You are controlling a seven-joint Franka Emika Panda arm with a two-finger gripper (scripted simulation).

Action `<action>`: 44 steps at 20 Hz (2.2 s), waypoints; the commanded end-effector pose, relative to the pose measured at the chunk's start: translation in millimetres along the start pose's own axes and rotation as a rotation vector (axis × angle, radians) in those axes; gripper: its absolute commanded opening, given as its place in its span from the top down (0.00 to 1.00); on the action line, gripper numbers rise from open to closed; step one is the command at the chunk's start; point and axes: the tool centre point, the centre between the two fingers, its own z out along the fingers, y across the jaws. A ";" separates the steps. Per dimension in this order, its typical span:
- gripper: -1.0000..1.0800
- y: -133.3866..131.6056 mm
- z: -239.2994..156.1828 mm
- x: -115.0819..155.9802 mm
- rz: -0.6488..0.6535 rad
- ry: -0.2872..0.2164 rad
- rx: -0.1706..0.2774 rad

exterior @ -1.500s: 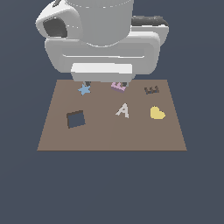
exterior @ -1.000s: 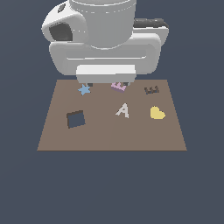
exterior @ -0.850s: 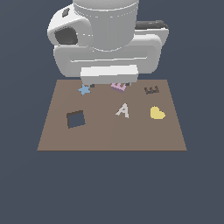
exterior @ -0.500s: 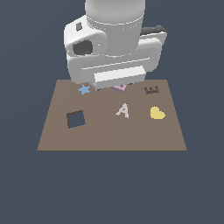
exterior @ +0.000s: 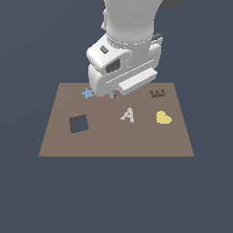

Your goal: Insert a designated object into the corresponding slot on a board.

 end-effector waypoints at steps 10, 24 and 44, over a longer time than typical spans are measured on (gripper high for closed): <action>0.04 -27.7 43.8 -32.5 -0.386 -0.016 0.007; 0.04 -34.0 65.2 -52.1 -0.570 -0.026 0.008; 1.00 -33.8 85.4 -53.3 -0.570 -0.026 0.008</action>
